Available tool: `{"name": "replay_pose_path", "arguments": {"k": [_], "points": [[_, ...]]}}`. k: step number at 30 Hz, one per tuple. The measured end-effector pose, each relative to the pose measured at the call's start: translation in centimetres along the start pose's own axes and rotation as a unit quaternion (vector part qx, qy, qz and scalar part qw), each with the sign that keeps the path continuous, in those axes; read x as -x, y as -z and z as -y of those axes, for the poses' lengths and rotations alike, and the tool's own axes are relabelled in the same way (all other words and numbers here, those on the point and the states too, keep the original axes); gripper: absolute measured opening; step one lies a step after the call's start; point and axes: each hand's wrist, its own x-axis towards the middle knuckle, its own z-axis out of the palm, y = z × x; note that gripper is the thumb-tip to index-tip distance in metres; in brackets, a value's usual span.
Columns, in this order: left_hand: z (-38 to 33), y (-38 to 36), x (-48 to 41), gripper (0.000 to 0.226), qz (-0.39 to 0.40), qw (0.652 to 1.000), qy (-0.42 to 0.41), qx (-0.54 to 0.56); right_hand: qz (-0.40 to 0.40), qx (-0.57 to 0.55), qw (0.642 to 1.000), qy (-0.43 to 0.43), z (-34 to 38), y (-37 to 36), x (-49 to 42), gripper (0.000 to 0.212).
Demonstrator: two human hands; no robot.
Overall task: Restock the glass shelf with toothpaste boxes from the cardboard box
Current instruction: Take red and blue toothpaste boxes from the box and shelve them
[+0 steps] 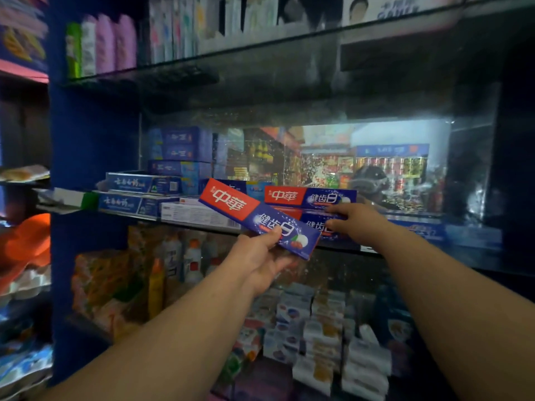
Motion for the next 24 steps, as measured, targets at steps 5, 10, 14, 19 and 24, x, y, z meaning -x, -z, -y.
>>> {"name": "replay_pose_path", "arguments": {"k": [5,10,14,19,24], "points": [[1.1,-1.8,-0.1,0.018,0.017,0.999,0.043,0.011,-0.029,0.151,0.988,-0.004,0.9,-0.8,-0.4,0.05],[1.0,-2.6,-1.3,0.031,0.006,1.0,0.018,-0.015,-0.106,-0.062,0.99,0.062,4.1,1.0,1.3,0.043],[0.6,-4.0,-2.1,0.021,0.017,1.0,0.009,-0.013,0.04,-0.018,0.994,0.103,7.5,1.8,3.0,0.048],[0.0,-4.4,-2.1,0.035,0.045,0.996,-0.04,-0.058,-0.067,0.043,0.991,0.11,6.8,1.9,1.3,0.038],[-0.8,-2.6,-2.6,0.049,-0.064,0.85,-0.144,-0.502,-0.128,0.222,0.964,0.074,5.6,1.8,-0.6,0.035]]}}
